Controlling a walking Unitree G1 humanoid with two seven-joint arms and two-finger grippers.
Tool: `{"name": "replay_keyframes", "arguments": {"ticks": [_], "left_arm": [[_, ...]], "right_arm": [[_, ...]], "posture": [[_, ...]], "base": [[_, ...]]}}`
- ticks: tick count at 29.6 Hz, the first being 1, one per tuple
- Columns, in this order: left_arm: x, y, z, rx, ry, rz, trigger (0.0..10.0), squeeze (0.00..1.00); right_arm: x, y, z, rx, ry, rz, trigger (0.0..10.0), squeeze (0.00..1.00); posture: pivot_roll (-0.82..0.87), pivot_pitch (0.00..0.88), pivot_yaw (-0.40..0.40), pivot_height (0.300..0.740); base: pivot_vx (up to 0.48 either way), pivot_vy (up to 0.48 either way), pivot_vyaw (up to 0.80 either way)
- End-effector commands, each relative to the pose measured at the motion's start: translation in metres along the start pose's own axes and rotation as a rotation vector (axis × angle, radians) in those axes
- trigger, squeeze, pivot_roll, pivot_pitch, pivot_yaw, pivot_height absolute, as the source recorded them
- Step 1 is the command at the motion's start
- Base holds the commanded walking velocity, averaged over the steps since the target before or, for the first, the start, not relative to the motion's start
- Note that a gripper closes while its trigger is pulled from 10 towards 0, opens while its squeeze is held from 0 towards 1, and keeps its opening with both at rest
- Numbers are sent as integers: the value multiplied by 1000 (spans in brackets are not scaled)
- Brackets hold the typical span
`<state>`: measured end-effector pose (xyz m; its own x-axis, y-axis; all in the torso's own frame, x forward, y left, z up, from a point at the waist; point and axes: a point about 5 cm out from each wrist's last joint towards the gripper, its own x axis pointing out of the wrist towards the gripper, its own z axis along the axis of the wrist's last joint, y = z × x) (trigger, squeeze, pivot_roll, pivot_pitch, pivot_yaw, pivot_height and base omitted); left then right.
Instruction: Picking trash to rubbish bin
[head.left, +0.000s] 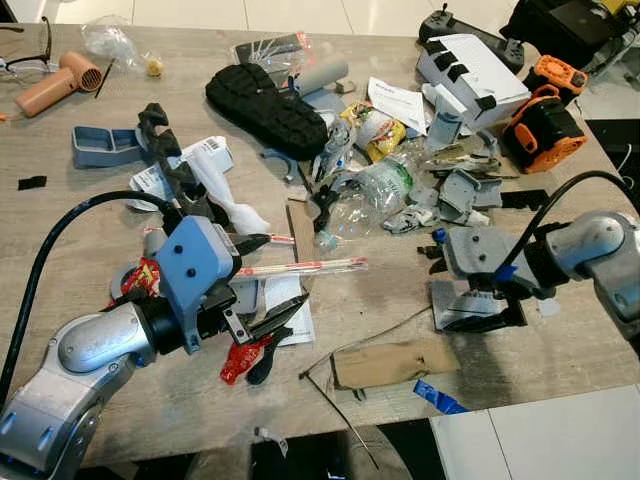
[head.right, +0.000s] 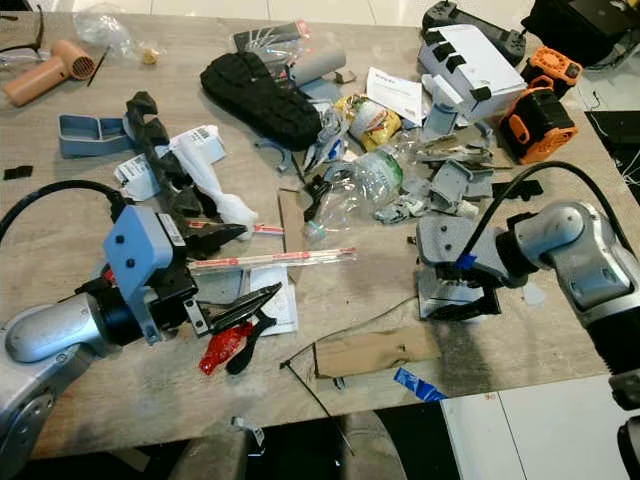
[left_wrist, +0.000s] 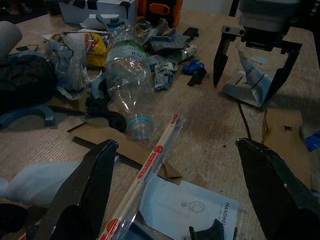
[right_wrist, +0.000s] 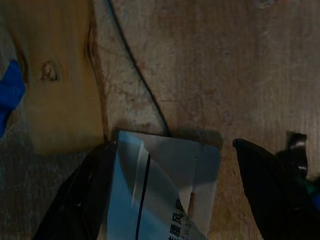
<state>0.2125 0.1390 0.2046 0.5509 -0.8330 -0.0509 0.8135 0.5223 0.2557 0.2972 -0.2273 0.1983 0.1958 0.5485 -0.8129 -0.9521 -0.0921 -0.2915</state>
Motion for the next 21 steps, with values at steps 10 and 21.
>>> {"name": "replay_keyframes", "arguments": {"ticks": [10, 21], "left_arm": [[-1, -5, 1, -7, -3, -41, 10000, 0], [-7, -16, 2, -34, 3, -159, 10000, 0]], "right_arm": [[10, 11, -15, -32, 101, 42, 10000, 0], [11, 15, -25, -3, 160, 60, 10000, 0]], "posture": [[-6, 223, -94, 740], [-4, 212, -90, 740]], "base": [[0, 0, 0], [0, 0, 0]]}}
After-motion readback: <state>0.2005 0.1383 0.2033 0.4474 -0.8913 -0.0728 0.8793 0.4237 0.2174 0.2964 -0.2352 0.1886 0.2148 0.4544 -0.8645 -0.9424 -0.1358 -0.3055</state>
